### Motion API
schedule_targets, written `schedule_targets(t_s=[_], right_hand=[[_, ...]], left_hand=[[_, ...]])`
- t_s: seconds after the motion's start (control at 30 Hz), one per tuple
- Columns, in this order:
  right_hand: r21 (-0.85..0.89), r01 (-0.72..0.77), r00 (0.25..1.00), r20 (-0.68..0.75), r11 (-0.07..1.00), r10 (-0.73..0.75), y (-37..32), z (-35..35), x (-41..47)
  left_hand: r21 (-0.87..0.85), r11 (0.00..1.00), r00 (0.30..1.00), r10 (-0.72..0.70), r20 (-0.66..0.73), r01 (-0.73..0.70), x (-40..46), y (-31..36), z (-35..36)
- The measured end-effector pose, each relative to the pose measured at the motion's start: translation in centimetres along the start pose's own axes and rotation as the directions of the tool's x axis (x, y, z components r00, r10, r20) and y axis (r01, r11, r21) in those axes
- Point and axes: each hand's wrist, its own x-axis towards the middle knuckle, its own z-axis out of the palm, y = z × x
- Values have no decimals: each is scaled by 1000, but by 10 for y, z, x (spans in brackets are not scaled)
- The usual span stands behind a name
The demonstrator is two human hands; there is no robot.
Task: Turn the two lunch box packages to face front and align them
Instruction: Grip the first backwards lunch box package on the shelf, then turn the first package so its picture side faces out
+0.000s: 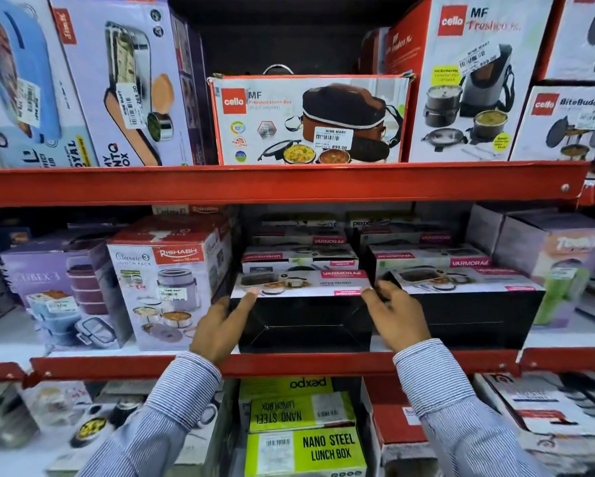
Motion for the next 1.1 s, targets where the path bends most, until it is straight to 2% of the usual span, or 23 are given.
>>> schedule_targets(t_s=[0.07, 0.17, 0.33, 0.47, 0.6, 0.7, 0.97, 1.1], right_hand=[[96, -27, 999, -25, 995, 30, 0, -7, -3], [232, 13, 997, -73, 973, 5, -3, -18, -9], [339, 34, 994, -105, 940, 2, -6, -26, -16], [260, 30, 990, -142, 965, 8, 7, -17, -15], [173, 94, 987, -142, 980, -70, 26, -4, -14], [94, 83, 989, -128, 992, -71, 36, 7, -12], [-31, -38, 997, -63, 999, 36, 54, 30, -7], [-91, -43, 998, -39, 995, 40, 62, 37, -9]], left_hand=[[-114, 993, 1000, 11, -14, -12, 2, -4, -4], [-234, 971, 998, 47, -50, -57, -14, 15, -12], [-401, 911, 992, 49, -119, -93, -11, 18, -24], [-353, 919, 977, 117, -181, -175, -5, 6, -22], [-330, 924, 978, 156, -140, -195, 1, -9, -16], [-229, 939, 962, 225, -155, -257, 5, -22, -10], [-287, 940, 974, 137, -178, -184, 10, -39, 7], [-274, 951, 976, 88, -198, -141, 10, -45, 16]])
